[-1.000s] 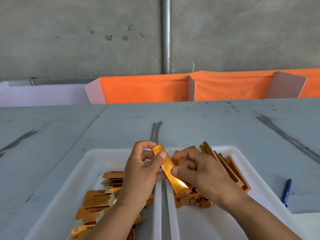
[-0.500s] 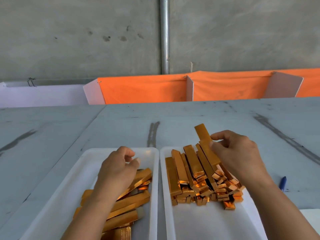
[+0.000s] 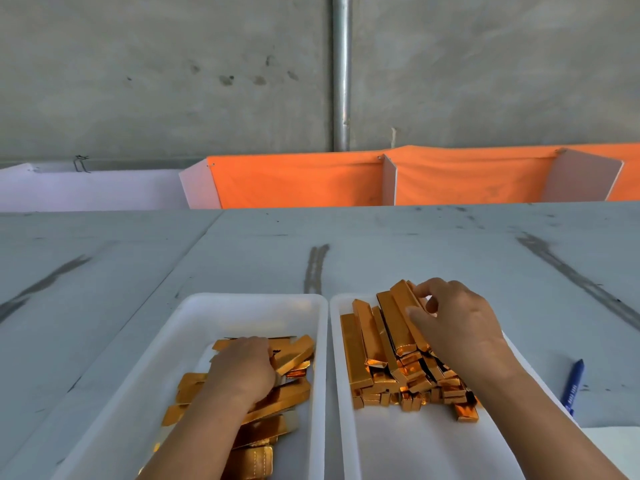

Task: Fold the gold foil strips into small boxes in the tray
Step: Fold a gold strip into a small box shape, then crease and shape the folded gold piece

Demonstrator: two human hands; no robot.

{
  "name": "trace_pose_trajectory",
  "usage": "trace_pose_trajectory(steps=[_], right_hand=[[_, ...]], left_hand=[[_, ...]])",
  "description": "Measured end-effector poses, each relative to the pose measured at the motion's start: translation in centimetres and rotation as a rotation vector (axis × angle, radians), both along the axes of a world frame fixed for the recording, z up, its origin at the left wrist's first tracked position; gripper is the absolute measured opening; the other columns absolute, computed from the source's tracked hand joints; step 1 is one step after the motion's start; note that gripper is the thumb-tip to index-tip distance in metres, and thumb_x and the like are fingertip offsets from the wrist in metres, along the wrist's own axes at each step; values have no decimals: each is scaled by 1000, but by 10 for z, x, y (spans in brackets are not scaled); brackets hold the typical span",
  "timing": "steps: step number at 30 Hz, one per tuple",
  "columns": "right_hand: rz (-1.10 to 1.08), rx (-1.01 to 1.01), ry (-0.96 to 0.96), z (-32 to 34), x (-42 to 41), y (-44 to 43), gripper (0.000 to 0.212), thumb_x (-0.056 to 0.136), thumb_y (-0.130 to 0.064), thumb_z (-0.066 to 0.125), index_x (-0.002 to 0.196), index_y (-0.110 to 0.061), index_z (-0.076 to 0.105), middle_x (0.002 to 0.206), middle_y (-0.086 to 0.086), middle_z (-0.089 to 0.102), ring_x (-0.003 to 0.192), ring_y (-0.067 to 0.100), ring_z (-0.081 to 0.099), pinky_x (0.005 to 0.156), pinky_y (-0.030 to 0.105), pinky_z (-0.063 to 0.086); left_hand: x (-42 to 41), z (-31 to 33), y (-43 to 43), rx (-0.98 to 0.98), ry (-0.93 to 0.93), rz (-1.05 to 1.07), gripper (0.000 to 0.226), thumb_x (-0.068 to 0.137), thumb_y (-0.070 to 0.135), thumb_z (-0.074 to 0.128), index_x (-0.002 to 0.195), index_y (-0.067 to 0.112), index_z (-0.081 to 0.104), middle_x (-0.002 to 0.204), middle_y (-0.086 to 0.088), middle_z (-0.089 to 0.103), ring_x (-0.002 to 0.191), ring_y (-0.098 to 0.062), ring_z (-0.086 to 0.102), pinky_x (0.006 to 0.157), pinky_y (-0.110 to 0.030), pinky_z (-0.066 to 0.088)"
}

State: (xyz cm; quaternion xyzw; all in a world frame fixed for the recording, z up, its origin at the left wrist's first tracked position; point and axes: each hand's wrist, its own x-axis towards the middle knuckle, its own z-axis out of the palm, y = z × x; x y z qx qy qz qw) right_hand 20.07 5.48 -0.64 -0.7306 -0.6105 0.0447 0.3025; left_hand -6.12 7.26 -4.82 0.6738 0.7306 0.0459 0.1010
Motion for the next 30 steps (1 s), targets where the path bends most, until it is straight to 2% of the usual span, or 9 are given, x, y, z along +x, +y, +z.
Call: trace_pose_trajectory(steps=[9, 13, 16, 18, 20, 22, 24, 27, 30], right_hand=[[51, 197, 36, 3, -7, -6, 23, 94, -36, 57, 114, -28, 65, 94, -9, 55, 79, 10, 56, 58, 12, 34], [118, 331, 81, 6, -13, -11, 21, 92, -31, 60, 111, -27, 69, 88, -14, 56, 74, -1, 54, 61, 9, 34], [195, 376, 116, 7, -19, -16, 19, 91, -30, 60, 106, -28, 71, 87, -19, 58, 82, -3, 58, 64, 7, 39], [256, 371, 151, 8, -23, -19, 18, 91, -31, 60, 106, -31, 71, 88, -20, 60, 90, -4, 58, 68, 7, 44], [322, 329, 249, 9, -26, -22, 18, 91, -35, 60, 106, -37, 69, 86, -18, 64, 90, -3, 60, 75, 8, 46], [383, 245, 380, 11, -29, -26, 17, 91, -43, 58, 106, -45, 65, 86, -18, 66, 85, 0, 62, 73, 11, 48], [431, 154, 533, 15, -31, -28, 21, 91, -51, 56, 111, -47, 62, 87, -17, 66, 80, 3, 64, 69, 14, 50], [482, 69, 717, 19, -31, -29, 32, 83, -60, 54, 109, -43, 63, 71, -8, 66, 62, 3, 62, 60, 15, 49], [470, 26, 842, 18, -31, -27, 16, 91, -31, 67, 106, -35, 66, 69, -6, 62, 56, 6, 57, 54, 19, 48]], left_hand=[[8, -4, 4, 10, 32, 17, 37, 74, 42, 77, 102, 25, 60, 95, 6, 57, 85, -13, 57, 80, -28, 52], [0, 8, 5, 89, -29, 51, 23, 80, 40, 67, 97, 27, 58, 88, 8, 54, 82, -11, 54, 64, -25, 43], [-6, 25, 5, 269, -327, 114, 16, 88, 44, 61, 94, 30, 58, 86, 10, 58, 78, -8, 56, 63, -26, 46], [-3, 39, 1, 278, -844, 145, 16, 89, 42, 62, 97, 28, 63, 88, 9, 66, 81, -10, 63, 66, -27, 50], [3, 54, -7, 53, -1474, 47, 26, 84, 36, 67, 101, 16, 71, 90, -2, 70, 81, -17, 68, 69, -33, 56], [7, 61, -17, -264, -1748, -106, 37, 82, 32, 73, 107, 4, 70, 94, -13, 67, 80, -23, 65, 69, -35, 57], [15, 61, -24, -543, -1738, -198, 45, 79, 30, 74, 110, -1, 68, 95, -17, 64, 79, -24, 63, 66, -34, 56], [26, 56, -29, -698, -1634, -287, 44, 81, 26, 69, 113, -5, 65, 95, -19, 64, 78, -25, 63, 67, -35, 55], [24, 54, -28, -735, -1616, -351, 46, 85, 29, 64, 116, -4, 64, 96, -16, 65, 79, -23, 63, 67, -34, 54]])
